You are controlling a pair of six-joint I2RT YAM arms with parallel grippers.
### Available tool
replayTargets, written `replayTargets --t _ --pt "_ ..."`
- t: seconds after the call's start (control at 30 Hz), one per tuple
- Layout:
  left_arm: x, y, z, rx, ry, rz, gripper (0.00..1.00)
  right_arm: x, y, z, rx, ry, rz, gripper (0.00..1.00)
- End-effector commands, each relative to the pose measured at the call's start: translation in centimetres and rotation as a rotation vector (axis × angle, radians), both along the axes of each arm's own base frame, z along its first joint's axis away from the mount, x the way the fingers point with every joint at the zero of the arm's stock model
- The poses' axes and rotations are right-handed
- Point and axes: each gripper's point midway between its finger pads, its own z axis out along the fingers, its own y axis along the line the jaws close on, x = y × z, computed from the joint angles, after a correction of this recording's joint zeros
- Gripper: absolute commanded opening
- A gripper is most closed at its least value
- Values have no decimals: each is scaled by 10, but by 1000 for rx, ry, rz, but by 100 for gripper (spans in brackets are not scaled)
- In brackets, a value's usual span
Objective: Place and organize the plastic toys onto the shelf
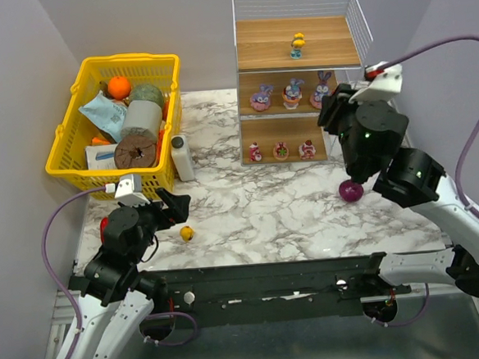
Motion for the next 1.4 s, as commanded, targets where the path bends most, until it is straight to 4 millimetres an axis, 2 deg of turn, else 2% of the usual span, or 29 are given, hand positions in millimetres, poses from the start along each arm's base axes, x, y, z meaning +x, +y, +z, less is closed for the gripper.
replayTargets --t 0.0,0.03,0.13,0.17,0.2,0.27,0.3,0.43,0.67,0.97,1.37 --pt "0 3 -4 16 7 13 99 8 -28 27 -98 -15 -75 26" --pt "1 3 -5 17 8 13 99 8 -32 39 -85 -32 -79 27" --pt "1 3 -5 16 9 11 99 22 -33 48 -113 -30 -85 28" --pt "1 3 -5 16 9 11 99 24 -35 57 -108 -41 -86 28" --pt "1 3 -4 16 9 11 99 34 -36 54 -126 -27 -98 29" --pt "1 3 -5 19 9 11 99 42 -36 60 -122 -34 -93 29" --pt "1 3 -4 17 7 11 99 53 -42 56 -127 -22 -115 29" --pt "1 2 -5 18 10 8 99 79 -30 50 -98 -11 -27 28" --pt "1 1 -7 22 18 2 99 109 -25 46 -79 3 -11 28" --pt "2 1 -8 24 21 5 99 131 -33 39 -24 24 10 28" --pt "3 1 -8 26 23 7 99 160 -32 15 -4 79 30 31"
